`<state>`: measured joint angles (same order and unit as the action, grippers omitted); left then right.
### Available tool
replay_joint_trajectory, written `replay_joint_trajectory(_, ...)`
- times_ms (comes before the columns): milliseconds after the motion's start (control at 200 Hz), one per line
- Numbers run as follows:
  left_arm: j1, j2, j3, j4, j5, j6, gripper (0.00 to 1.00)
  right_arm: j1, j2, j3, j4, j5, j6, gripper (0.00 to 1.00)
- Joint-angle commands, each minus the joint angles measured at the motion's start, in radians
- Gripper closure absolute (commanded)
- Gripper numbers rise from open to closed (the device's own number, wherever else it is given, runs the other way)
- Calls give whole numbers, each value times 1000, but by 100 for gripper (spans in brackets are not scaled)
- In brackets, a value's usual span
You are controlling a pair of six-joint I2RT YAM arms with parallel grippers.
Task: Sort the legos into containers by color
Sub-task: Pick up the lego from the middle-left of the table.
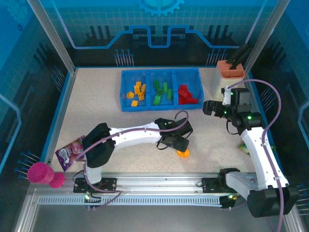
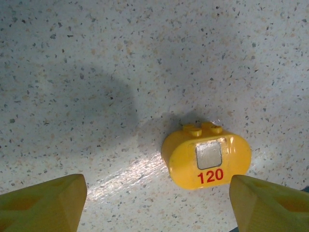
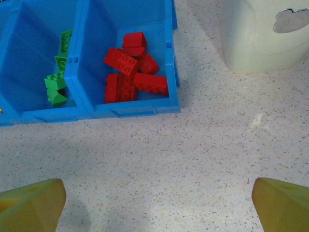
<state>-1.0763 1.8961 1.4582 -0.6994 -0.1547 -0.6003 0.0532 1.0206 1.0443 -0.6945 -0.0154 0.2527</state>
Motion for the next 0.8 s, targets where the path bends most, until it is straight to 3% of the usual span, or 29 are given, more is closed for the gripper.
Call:
replay_joint_trajectory(0,-8,40,51,-67,-7,21,18,11,-21,-15,-1,-9,-18,0)
replay_joint_trajectory(265,-59,152,170,-156,-22,31,17,9,-5,-20,13,-15,-21,0)
replay_joint_trajectory(796,-85,290,262,-140,30,14,16,0,13,-26,24,-28,-23,0)
